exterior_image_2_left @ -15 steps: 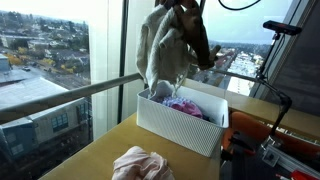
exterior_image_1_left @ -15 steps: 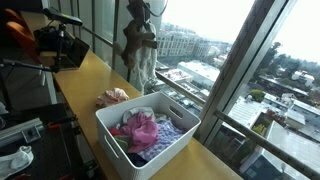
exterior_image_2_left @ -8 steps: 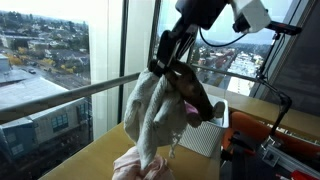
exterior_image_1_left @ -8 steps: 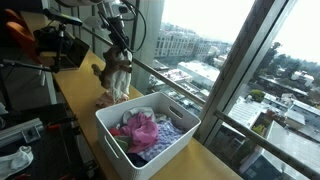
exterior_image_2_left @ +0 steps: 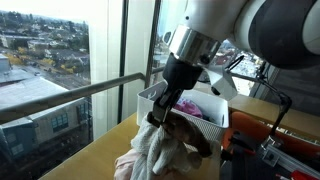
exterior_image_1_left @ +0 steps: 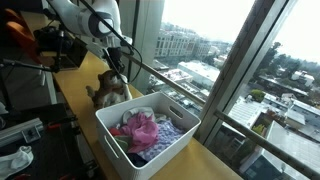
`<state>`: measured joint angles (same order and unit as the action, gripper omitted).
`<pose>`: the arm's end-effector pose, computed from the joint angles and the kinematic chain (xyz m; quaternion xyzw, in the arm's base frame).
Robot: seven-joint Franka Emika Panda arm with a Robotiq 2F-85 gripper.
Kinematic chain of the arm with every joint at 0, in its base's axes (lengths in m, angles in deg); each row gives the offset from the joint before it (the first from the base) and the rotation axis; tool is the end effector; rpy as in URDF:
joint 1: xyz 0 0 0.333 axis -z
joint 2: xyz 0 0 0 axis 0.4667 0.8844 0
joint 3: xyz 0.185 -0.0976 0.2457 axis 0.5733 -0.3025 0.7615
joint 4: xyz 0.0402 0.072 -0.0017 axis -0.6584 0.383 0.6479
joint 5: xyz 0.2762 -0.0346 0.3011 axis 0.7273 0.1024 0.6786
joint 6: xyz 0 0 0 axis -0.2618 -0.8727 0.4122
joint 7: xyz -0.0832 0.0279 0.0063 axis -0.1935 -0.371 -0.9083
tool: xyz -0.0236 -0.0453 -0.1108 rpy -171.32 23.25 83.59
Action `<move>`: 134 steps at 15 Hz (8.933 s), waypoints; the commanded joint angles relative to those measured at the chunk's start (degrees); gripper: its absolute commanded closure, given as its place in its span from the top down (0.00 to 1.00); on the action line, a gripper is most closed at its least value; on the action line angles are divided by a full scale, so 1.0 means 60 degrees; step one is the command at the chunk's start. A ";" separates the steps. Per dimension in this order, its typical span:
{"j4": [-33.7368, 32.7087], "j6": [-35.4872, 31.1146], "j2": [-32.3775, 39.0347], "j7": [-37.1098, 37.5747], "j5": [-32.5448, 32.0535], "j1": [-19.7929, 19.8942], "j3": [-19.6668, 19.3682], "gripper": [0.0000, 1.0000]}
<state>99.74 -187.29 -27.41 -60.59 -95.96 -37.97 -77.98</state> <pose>0.5550 0.2087 0.2847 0.9900 0.0840 0.1130 0.0031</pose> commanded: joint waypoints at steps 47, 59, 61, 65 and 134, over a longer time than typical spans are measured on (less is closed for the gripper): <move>-0.3100 0.0550 0.2289 -0.2579 0.1250 0.1506 -0.2319 1.00; -0.2704 0.0399 0.3579 -0.2621 0.1367 0.2190 -0.2774 1.00; -0.2839 0.0362 0.3959 -0.2597 0.1378 0.2234 -0.2784 1.00; -0.3229 0.0381 0.4641 -0.2544 0.1332 0.2221 -0.2838 1.00; -0.0693 0.1375 -0.4534 0.1528 -0.1230 -0.0236 0.1351 0.00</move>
<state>93.98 -177.88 -55.51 -53.08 -103.77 -41.08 -72.59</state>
